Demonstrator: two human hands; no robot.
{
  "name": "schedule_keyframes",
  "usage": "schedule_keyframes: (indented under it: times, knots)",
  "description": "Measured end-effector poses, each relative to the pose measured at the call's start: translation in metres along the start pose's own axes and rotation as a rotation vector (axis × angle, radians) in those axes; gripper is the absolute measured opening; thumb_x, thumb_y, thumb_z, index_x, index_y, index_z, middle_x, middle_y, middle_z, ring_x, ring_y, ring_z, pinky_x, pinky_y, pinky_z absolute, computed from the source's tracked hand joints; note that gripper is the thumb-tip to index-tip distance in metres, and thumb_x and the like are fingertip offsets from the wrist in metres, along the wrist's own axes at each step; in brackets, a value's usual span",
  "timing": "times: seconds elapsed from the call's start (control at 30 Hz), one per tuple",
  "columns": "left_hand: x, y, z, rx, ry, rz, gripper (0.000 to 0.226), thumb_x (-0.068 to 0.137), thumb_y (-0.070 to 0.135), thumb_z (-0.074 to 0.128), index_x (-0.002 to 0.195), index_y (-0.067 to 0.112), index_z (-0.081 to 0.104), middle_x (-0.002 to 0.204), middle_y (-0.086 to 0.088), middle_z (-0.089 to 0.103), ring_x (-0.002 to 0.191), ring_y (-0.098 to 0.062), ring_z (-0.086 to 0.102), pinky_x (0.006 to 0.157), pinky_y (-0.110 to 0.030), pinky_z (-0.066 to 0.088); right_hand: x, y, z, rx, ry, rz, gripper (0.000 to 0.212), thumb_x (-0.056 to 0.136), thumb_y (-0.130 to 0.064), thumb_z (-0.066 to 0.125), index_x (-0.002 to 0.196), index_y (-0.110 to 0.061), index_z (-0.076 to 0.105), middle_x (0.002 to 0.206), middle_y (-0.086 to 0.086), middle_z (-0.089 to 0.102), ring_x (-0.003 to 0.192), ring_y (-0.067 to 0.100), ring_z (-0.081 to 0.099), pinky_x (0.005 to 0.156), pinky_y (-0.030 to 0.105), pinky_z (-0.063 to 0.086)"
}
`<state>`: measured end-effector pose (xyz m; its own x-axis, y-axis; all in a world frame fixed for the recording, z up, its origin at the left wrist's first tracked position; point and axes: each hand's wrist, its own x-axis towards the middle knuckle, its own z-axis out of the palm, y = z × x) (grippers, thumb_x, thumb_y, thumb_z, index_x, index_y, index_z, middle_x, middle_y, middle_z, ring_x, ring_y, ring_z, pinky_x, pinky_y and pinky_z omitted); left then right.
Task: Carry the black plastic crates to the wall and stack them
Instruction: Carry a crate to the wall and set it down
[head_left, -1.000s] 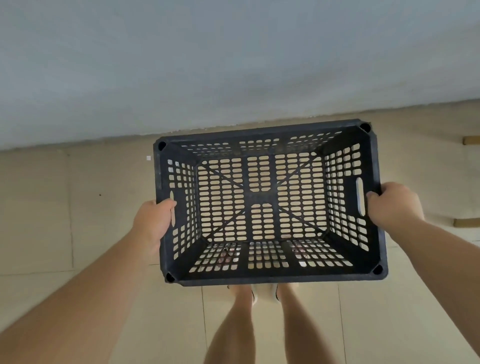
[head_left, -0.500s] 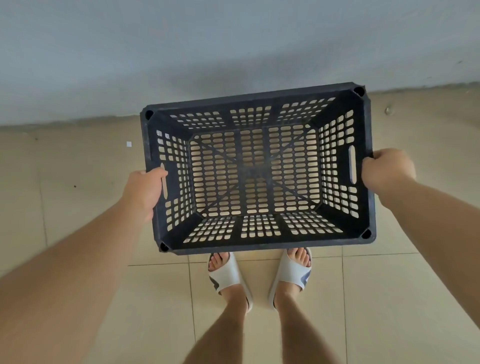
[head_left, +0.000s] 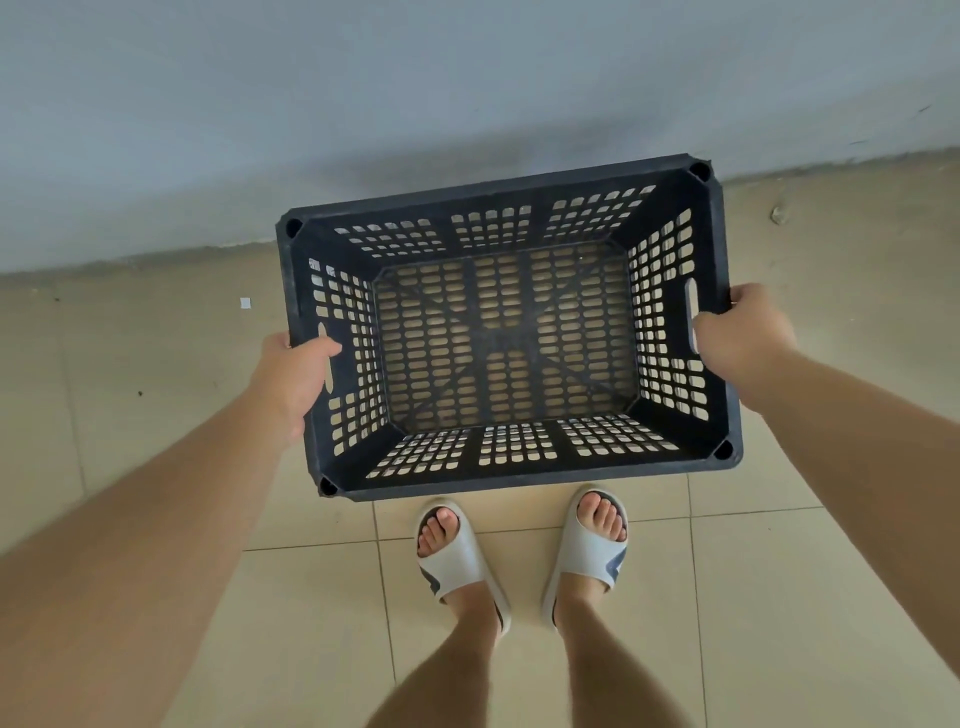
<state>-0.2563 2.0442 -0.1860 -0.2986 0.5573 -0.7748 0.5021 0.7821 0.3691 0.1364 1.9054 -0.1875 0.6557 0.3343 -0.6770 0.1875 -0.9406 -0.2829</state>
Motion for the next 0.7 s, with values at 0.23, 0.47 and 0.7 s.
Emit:
schedule_keyframes:
  times: [0.23,0.47,0.7]
  knots:
    - [-0.077,0.024,0.004,0.218,0.027,0.187,0.041,0.090,0.018,0.066,0.127,0.024,0.051,0.115,-0.001,0.068,0.094,-0.024,0.070,0.067,-0.037,0.056,-0.078,-0.013,0.003,-0.265,-0.159,-0.068,0.074,0.092,-0.022,0.062,0.154,-0.014,0.023,0.150,0.017,0.036,0.132,0.039,0.041,0.107,0.053,0.042]
    - [-0.208,0.070,0.005,0.541,-0.113,0.402,0.055,0.089,0.022,0.066,0.140,0.021,0.044,0.131,-0.006,0.055,0.112,-0.030,0.059,0.096,-0.053,0.053,-0.186,-0.021,-0.046,-0.290,-0.284,-0.177,0.068,0.093,-0.021,0.053,0.153,-0.020,0.021,0.152,0.013,0.035,0.134,0.037,0.034,0.103,0.050,0.039]
    - [-0.335,0.114,-0.019,0.819,-0.223,0.582,0.072,0.094,0.032,0.060,0.157,0.023,0.026,0.154,-0.003,0.040,0.131,-0.029,0.049,0.103,-0.049,0.047,-0.284,-0.031,-0.140,-0.158,-0.215,-0.128,0.066,0.095,-0.019,0.049,0.155,-0.022,0.021,0.149,0.012,0.038,0.133,0.037,0.036,0.102,0.048,0.041]
